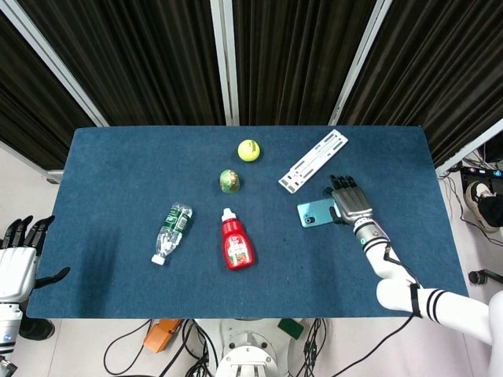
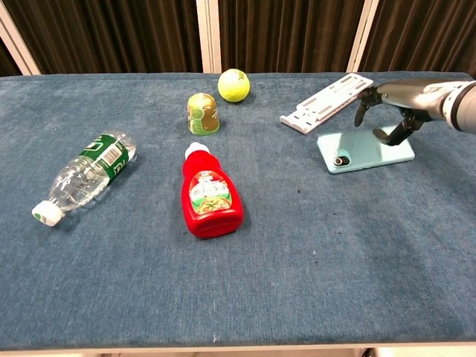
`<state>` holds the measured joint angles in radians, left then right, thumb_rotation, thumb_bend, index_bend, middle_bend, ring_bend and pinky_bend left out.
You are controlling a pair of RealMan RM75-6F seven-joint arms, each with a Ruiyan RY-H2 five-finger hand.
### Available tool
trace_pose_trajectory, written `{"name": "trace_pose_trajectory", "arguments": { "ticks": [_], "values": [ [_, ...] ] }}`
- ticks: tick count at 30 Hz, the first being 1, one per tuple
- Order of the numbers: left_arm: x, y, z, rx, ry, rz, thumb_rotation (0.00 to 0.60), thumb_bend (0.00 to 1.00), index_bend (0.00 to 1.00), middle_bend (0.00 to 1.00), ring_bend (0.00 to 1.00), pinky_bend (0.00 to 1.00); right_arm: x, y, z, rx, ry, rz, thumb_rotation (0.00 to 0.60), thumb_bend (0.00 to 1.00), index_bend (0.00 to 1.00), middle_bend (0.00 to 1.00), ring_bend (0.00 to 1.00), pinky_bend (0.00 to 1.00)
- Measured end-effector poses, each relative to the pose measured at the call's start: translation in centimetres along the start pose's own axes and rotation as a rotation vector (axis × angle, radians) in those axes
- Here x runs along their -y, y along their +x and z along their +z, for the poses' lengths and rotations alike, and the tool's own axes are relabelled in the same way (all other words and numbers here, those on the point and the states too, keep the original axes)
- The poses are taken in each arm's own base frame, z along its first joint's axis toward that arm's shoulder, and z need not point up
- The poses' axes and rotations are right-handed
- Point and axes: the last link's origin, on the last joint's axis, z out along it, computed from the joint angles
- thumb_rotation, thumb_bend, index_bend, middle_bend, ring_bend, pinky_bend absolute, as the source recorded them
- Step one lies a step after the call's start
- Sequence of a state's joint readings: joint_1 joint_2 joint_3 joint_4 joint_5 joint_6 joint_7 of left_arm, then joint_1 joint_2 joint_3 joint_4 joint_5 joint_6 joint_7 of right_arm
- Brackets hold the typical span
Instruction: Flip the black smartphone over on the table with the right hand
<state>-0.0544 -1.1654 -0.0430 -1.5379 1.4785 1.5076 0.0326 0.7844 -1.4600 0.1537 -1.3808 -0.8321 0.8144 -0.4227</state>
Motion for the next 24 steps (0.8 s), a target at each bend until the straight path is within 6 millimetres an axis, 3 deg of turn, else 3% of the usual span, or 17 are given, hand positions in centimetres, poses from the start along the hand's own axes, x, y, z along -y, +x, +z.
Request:
{"name": "trace_pose_trajectory", "arguments": {
  "ticks": [6,8,9,11,13,19,22,24],
  "values": [
    [-0.1,0.1,0.2,-0.01,-0.006,-0.006,0.6,0.12,0.08,0.13,0.05,0.0,-1.8,1.4,-2.2,-0.108,-0.041,0.015,0.6,0.71,0.23,0.03,0.0,0.02],
    [-0.1,0.1,0.1,-0.013,-0.008,-0.009,0.6,0.12,0.08,0.13,0.05,0.0,-2.8,1.9,-3.6,-0.158,-0.061,0.023,0.6,0.62,0.18,0.03,0.0,0.02],
    [-0.2,0.1,0.1,-0.016,-0.009,-0.011,0.6,0.12,0.08,0.13,0.05,0.0,-3.3,2.0,-4.3,-0.182,-0.07,0.027,0.6,0.52,0.14,0.03,0.0,0.02],
    [-0.2,0.0,0.1,-0.016,-0.011,-0.013,0.6,0.12,0.08,0.13,0.05,0.0,-4.4,2.4,-6.2,-0.241,-0.092,0.035,0.6,0.4,0.1,0.03,0.0,0.02],
    [-0.3,0.1,0.0,-0.018,-0.012,-0.013,0.6,0.12,0.08,0.13,0.05,0.0,-5.6,2.6,-8.5,-0.303,-0.114,0.045,0.6,0.34,0.06,0.03,0.0,0.02],
    [-0.3,0.1,-0.2,-0.022,-0.013,-0.016,0.6,0.12,0.08,0.13,0.05,0.0,-8.8,1.9,-16.6,-0.425,-0.18,0.077,0.6,0.33,0.02,0.0,0.0,0.0],
    [-0.4,0.1,-0.2,-0.02,-0.015,-0.016,0.6,0.12,0.08,0.13,0.05,0.0,-10.0,0.9,-20.0,-0.42,-0.211,0.089,0.6,0.33,0.02,0.0,0.0,0.0],
    [-0.4,0.1,-0.2,-0.019,-0.016,-0.013,0.6,0.12,0.08,0.13,0.05,0.0,-10.4,0.6,-21.3,-0.412,-0.22,0.093,0.6,0.33,0.02,0.0,0.0,0.0]
  ]
}}
